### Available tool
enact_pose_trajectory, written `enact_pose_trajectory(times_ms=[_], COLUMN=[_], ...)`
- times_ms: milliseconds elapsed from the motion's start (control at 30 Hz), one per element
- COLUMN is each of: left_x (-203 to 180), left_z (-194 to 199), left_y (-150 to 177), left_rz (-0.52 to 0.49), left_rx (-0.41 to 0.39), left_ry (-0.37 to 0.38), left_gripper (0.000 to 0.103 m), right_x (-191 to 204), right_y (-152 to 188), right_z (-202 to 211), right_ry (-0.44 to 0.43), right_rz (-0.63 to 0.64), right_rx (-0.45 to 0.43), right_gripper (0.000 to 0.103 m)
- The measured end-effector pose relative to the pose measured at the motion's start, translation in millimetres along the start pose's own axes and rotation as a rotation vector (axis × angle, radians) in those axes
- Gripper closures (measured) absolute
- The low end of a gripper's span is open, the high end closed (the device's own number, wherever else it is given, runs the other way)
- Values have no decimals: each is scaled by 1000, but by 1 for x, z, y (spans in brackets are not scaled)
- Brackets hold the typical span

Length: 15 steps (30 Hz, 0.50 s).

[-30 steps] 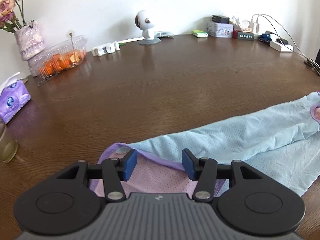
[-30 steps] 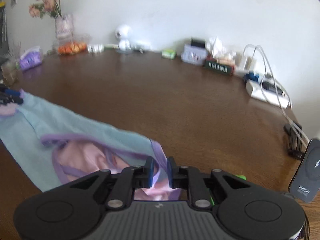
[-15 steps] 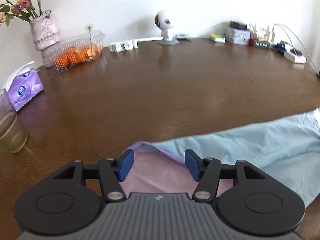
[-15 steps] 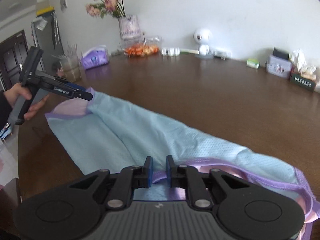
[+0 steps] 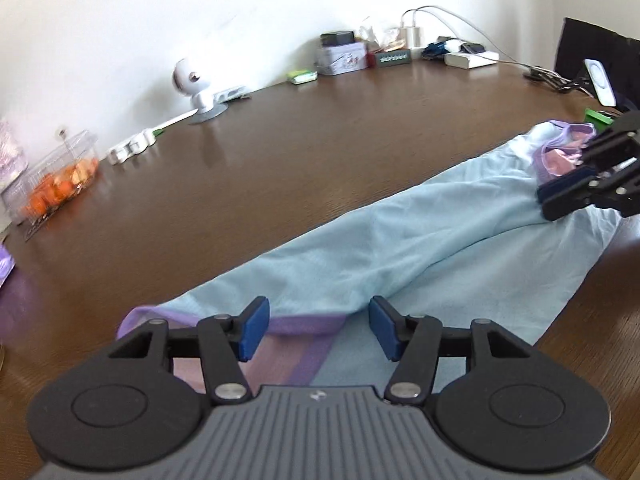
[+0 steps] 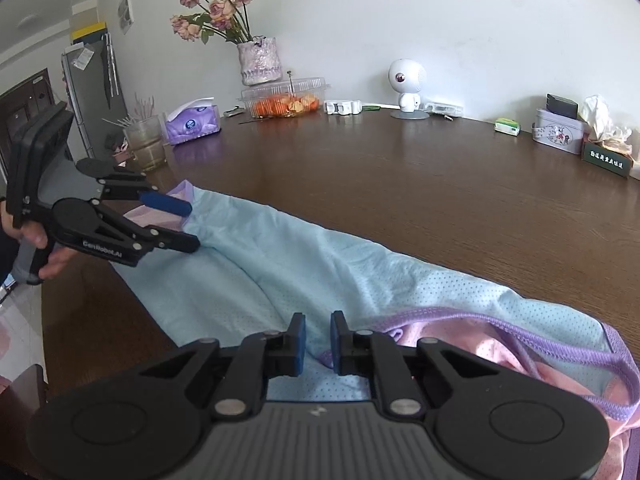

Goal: Fold clothes
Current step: 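Fold the garment end over toward its middle and open both grippers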

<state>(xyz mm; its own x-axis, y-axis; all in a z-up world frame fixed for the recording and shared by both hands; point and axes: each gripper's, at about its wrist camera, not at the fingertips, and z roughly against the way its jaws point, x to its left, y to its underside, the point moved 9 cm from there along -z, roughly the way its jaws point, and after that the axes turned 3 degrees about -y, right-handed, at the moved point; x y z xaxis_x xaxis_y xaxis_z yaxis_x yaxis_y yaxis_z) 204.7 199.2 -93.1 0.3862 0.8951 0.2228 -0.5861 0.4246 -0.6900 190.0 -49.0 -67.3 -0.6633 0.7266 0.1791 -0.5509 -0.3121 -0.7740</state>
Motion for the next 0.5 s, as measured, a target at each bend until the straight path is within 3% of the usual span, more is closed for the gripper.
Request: enact_pose_trajectory(times_ms=[133,200,233,267,300,400,500], left_x=[13,14,16,19,22,30,25], left_z=[4,19,29,39,48,66,68], left_y=[4,-2,-6,-9,-12,-19,-35], left_rz=[24,44,64,83,100,148,260], left_rx=[18,-27,-59,-84,-109,-160,-174], left_ry=[-10,14,20,12,0,-70,-78], left_gripper=[52,52,50,47,43,38,38], right_x=[2,4,-2,-8,-16,-69,-95], right_y=[4,2,3,3,5,28,64], right_z=[2,24,45,66,87,136,152], right_ry=[23,47,79,110,146,376,450], right_rz=[38,62,46,29,10,-199,-386], right_rx=[7,-25,-62,-99,-134,-156,-132], right_gripper=[94,88,77,57,50,48,50])
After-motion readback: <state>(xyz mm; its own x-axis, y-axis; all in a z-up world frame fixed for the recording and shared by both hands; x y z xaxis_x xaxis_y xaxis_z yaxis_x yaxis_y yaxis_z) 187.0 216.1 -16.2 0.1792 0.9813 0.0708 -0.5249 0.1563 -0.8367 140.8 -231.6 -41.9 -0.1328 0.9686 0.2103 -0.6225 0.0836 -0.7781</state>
